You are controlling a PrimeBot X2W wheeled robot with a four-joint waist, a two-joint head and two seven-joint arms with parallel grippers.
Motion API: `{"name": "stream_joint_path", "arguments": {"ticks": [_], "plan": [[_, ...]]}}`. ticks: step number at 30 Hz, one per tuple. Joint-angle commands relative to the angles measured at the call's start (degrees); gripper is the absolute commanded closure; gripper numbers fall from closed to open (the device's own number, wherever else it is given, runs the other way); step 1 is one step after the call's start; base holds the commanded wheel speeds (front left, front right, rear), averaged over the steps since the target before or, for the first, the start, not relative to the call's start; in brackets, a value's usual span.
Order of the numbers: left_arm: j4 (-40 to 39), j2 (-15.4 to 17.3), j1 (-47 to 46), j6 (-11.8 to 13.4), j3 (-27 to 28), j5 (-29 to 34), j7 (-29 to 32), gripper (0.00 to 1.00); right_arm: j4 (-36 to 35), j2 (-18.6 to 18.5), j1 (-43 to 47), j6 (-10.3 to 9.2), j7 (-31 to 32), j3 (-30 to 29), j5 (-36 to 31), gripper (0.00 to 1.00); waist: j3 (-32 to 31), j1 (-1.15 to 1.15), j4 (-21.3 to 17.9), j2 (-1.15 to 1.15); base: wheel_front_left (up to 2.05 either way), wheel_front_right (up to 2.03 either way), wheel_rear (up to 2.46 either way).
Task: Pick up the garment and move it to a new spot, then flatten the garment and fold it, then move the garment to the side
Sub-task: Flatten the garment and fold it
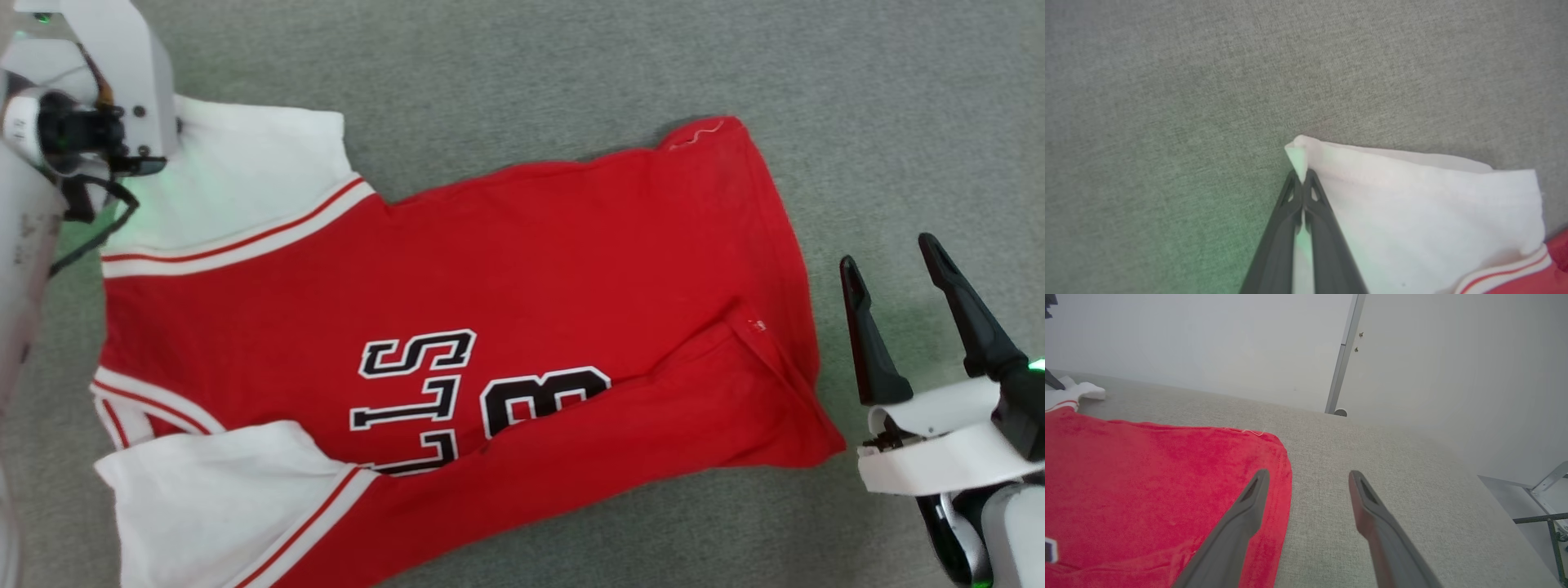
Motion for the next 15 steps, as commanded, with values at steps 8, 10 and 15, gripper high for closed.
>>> {"name": "stream_joint_path", "arguments": {"ticks": [8, 10, 15], "plan": [[2.65, -3.5, 0.64, -1.06, -0.87, 0.36, -2.46, 1.0, -1.63, -3.92, -5.62, -0.05, 14.95, 2.66, 8.08, 0.0, -1.71, 0.0, 3.3, 0.0, 0.0, 0.0, 0.0], [3.37, -4.79, 0.65, -1.21, -1.02, 0.28, -3.22, 1.0, -1.78, -5.47, -8.52, -0.05, 22.37, 3.35, 11.12, 0.0, -2.19, 0.0, 4.13, 0.0, 0.0, 0.0, 0.0], [5.12, -7.17, -0.19, -2.2, -1.47, 0.21, -4.71, 1.0, 0.02, -7.84, -16.93, -0.05, 42.76, 4.71, 17.34, 0.0, -2.83, 0.0, 5.68, 0.0, 0.0, 0.0, 0.0]]}}
